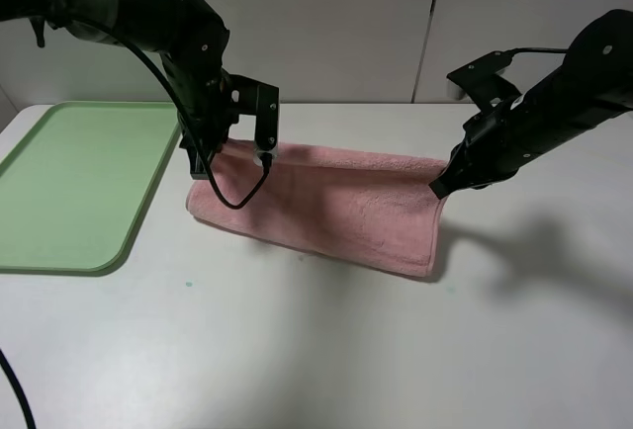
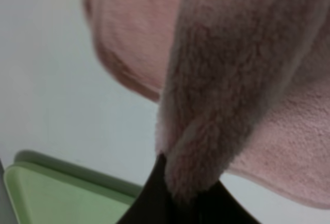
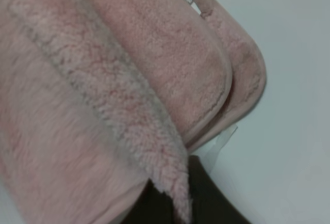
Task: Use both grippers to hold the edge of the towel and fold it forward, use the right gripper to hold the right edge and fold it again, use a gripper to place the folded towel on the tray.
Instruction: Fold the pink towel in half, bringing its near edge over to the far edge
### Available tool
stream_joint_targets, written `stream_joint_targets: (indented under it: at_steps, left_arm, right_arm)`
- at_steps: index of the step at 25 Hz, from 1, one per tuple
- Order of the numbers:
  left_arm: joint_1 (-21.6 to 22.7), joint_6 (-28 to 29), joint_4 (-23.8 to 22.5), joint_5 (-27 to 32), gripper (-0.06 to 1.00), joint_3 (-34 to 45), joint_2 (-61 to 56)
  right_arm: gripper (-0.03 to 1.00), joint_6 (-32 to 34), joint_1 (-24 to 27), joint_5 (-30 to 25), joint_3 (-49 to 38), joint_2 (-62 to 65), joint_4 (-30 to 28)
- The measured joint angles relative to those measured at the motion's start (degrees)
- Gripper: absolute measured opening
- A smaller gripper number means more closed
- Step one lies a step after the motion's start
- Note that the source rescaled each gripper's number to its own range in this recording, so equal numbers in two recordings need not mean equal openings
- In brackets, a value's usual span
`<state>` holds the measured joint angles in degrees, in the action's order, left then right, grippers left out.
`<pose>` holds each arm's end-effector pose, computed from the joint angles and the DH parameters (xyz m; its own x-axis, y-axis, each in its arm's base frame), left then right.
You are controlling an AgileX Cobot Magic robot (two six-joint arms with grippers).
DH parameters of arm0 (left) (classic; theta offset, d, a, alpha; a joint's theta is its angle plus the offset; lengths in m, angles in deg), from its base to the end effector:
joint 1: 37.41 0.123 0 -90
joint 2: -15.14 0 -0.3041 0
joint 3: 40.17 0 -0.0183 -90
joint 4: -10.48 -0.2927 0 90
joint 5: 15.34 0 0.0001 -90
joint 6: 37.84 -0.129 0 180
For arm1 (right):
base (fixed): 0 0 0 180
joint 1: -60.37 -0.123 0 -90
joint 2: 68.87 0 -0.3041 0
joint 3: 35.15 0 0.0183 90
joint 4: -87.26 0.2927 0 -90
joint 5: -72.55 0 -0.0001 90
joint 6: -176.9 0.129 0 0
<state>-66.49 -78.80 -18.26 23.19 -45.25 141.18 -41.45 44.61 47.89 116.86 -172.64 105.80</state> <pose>0.4466 -0.2041 0.1217 -0.0263 0.9973 0.0681 0.8734 -0.0102 0.4869 0.3382 0.1133 0.1209 -0.6963 -0.5723 -0.4333 -0.6193 0.7841 -0.0404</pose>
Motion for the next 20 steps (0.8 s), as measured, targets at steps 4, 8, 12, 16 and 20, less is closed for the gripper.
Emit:
stream_joint_targets:
  at_steps: [4, 8, 12, 16, 20]
  left_arm:
    - [0.4, 0.0, 0.0, -0.5, 0.00, -1.4, 1.5]
    - [0.7, 0.0, -1.4, -2.1, 0.00, -1.7, 3.0]
    - [0.7, 0.1, -3.1, -3.6, 0.00, -1.7, 4.4]
    - [0.7, 0.8, -3.7, -5.1, 0.00, -1.7, 5.3]
    - [0.7, 1.0, -3.8, -6.5, 0.00, -1.7, 5.3]
  right_arm:
    - [0.00, -0.1, 0.0, 0.8, 1.0, -3.2, 0.2]
    - [0.00, -0.1, 0.0, 1.1, 2.8, -5.5, 0.1]
    - [0.00, -0.1, 0.0, 1.1, 4.5, -6.6, 0.0]
    - [0.00, -0.1, 0.0, 2.0, 4.9, -6.6, -0.9]
    - [0.00, -0.1, 0.0, 2.1, 4.9, -6.6, -3.1]
